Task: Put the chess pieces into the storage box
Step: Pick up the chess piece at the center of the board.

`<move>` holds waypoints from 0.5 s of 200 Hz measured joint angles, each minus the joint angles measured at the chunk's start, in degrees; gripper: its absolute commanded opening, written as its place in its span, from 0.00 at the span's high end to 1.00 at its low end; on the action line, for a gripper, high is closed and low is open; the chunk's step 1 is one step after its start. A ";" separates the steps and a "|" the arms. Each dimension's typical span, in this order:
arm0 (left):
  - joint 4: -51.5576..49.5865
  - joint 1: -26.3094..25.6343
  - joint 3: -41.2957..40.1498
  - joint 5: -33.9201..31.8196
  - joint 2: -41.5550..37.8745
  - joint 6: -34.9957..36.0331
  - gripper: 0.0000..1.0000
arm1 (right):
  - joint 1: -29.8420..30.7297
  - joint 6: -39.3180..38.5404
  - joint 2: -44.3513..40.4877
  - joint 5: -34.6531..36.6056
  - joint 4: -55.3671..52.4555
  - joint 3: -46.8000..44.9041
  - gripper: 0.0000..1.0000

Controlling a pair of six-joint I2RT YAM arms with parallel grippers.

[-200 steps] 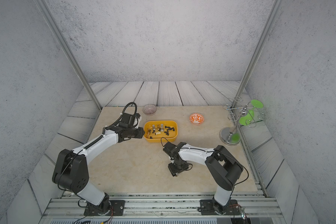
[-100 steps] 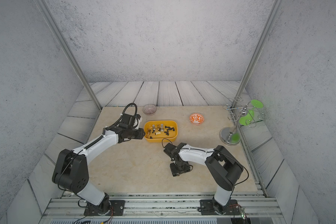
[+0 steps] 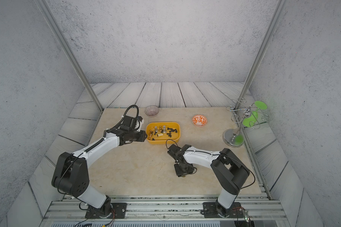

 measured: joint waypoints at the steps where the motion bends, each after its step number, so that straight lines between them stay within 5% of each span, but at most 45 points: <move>1: 0.00 0.00 0.00 0.00 0.00 0.00 0.64 | 0.00 0.02 0.00 0.00 0.02 0.00 0.59; 100: 0.02 0.00 -0.28 0.02 -0.04 -0.11 0.64 | 0.00 -0.02 -0.02 -1.09 0.79 -1.27 0.70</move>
